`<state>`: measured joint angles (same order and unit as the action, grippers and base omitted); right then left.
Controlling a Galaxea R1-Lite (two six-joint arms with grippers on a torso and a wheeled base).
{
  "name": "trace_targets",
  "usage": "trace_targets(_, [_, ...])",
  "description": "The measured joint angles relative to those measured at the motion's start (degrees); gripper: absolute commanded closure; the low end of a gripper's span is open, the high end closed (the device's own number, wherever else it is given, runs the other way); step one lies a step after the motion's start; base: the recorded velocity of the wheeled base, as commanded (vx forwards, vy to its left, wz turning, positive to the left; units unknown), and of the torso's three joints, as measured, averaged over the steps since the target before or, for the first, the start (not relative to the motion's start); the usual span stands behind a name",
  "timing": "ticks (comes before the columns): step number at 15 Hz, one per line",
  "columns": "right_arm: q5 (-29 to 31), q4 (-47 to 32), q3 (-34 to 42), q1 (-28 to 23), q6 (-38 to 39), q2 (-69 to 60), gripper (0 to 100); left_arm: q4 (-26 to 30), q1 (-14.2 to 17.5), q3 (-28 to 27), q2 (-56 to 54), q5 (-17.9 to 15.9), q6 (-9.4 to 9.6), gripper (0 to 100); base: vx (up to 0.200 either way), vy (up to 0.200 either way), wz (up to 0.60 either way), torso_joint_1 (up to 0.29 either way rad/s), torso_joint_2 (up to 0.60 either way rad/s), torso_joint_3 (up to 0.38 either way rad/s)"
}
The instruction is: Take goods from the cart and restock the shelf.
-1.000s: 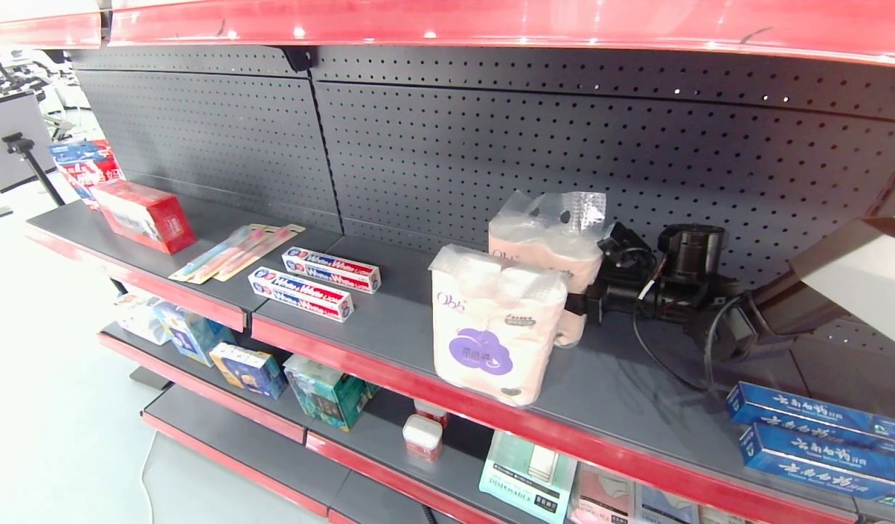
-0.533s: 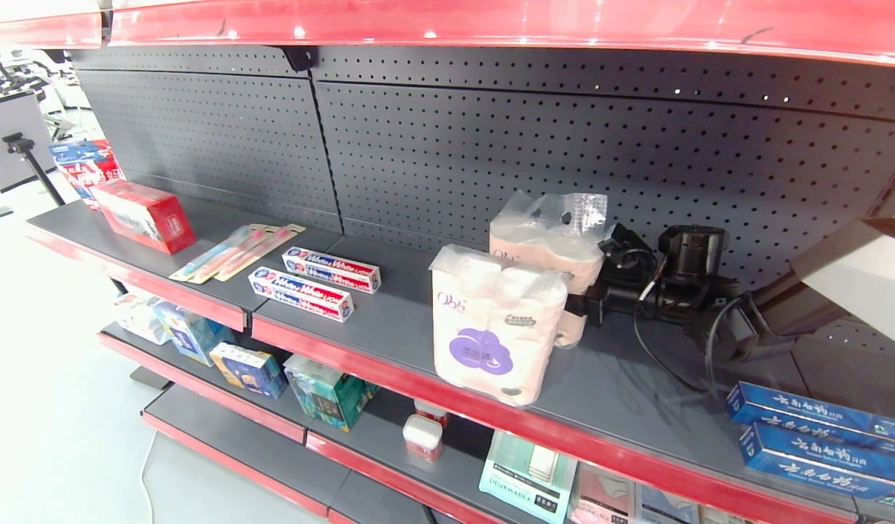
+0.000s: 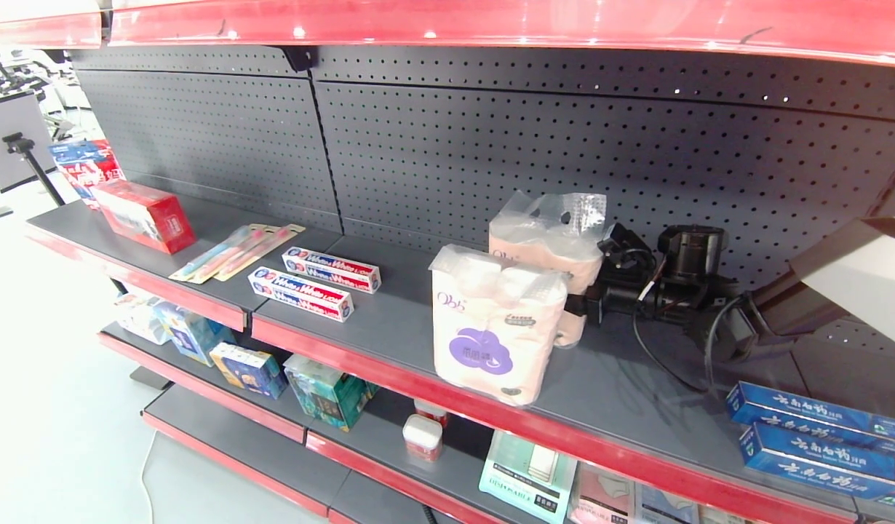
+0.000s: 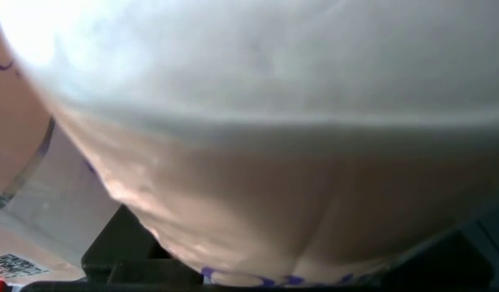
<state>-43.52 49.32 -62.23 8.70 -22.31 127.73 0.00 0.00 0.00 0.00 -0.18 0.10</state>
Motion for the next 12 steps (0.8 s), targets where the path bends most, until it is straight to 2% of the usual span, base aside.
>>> trace_targets(4, [-0.1,0.0,0.1,0.0,-0.1,0.0,100,0.0,0.0,0.0,0.0,0.0,0.00,0,0.000,0.000,0.00,0.000,0.00,0.000])
trace_targets(5, [-0.1,0.0,0.1,-0.1,-0.1,0.0,0,0.0,0.0,0.0,0.0,0.0,0.00,0,0.000,0.000,0.00,0.000,0.00,0.000])
trace_targets(12, [-0.4,-0.1,0.8,-0.3,0.4,-1.4,0,0.0,0.0,0.0,0.0,0.0,0.00,0,0.000,0.000,0.00,0.000,0.00,0.000])
